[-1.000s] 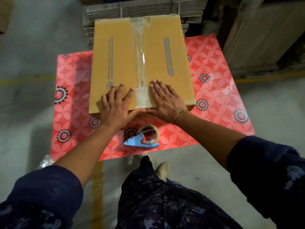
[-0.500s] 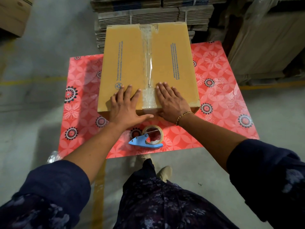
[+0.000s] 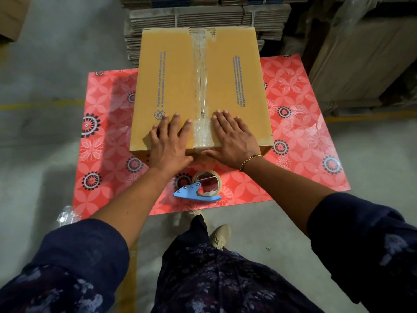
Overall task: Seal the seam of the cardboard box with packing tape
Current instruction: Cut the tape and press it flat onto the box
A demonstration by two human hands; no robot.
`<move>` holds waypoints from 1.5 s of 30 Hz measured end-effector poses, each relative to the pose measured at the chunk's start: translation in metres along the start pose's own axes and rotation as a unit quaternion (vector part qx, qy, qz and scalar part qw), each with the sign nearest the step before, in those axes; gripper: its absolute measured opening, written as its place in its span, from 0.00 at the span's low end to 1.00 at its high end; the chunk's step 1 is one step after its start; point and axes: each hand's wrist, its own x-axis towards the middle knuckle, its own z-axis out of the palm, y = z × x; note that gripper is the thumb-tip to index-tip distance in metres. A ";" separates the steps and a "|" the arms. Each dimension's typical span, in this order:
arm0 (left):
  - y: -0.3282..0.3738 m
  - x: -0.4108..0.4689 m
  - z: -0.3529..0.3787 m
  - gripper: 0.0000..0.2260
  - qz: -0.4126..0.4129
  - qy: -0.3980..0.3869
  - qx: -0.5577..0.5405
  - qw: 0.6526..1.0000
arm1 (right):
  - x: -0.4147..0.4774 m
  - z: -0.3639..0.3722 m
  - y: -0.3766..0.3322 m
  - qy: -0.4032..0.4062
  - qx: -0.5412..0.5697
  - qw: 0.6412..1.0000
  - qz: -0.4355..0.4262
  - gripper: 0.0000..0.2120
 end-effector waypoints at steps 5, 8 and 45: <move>0.000 -0.002 -0.002 0.46 -0.001 0.032 -0.043 0.999 | 0.002 0.001 0.001 -0.002 -0.016 1.000 -0.012 0.48; 0.000 -0.002 0.001 0.42 0.007 0.050 -0.034 0.998 | 0.001 0.003 0.002 -0.001 -0.024 1.000 -0.020 0.46; -0.089 0.005 0.004 0.44 -0.344 -0.035 -0.493 0.798 | 0.001 -0.012 0.072 0.047 0.499 0.770 0.395 0.30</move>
